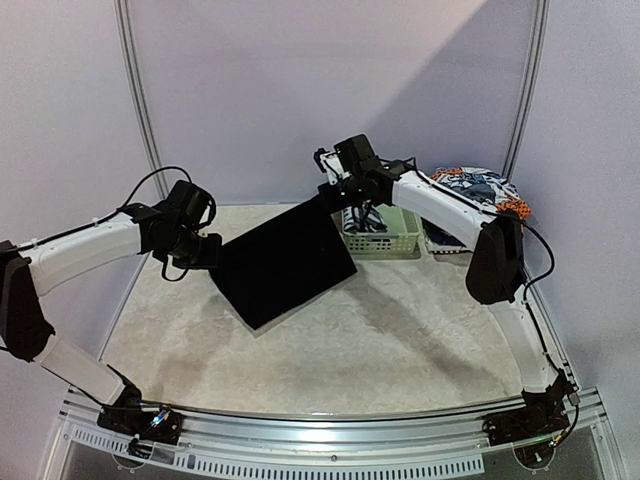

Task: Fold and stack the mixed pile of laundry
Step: Fold the 2/3-rectangle-folded T-shirt at the center of the board.

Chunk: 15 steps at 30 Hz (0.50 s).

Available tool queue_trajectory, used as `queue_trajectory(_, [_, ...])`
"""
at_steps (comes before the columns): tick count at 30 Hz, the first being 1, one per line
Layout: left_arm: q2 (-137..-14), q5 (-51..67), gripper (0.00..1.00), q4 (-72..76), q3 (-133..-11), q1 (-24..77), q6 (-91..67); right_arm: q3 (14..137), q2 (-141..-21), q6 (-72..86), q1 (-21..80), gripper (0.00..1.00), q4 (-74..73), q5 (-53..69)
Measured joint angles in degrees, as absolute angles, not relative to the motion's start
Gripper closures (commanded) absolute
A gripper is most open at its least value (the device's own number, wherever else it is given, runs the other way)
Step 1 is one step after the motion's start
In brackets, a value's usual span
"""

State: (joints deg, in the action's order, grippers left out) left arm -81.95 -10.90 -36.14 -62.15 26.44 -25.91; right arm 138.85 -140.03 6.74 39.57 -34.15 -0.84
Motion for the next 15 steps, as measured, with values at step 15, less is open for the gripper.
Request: queue_trajectory(15, [-92.03, -10.57, 1.0, -31.16, -63.83, 21.43, -24.73, 139.24, -147.35, 4.29, 39.18, 1.0, -25.23, -0.73])
